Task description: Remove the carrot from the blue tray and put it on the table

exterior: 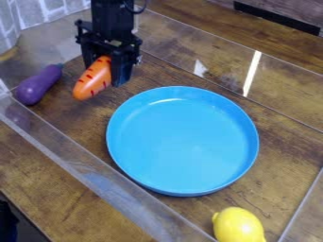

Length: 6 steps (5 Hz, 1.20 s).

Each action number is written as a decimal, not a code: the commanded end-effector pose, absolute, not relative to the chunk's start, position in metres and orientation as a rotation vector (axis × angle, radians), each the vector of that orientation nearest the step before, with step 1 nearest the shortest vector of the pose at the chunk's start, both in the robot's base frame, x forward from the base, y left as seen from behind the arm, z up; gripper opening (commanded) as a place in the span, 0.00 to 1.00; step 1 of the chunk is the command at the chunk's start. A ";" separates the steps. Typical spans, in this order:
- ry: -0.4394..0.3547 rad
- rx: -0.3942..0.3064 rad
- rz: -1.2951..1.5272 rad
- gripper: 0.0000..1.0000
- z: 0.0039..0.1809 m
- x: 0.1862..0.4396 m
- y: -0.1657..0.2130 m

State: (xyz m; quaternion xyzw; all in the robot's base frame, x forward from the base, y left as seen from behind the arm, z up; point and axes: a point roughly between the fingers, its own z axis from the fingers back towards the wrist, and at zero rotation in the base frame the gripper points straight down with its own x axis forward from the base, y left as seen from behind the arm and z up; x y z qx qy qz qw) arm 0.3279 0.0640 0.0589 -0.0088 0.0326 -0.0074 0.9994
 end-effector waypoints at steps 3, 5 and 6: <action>0.025 0.024 0.019 0.00 0.052 0.348 0.096; 0.042 0.025 0.033 1.00 0.042 0.352 0.106; 0.044 0.019 0.041 1.00 0.043 0.351 0.108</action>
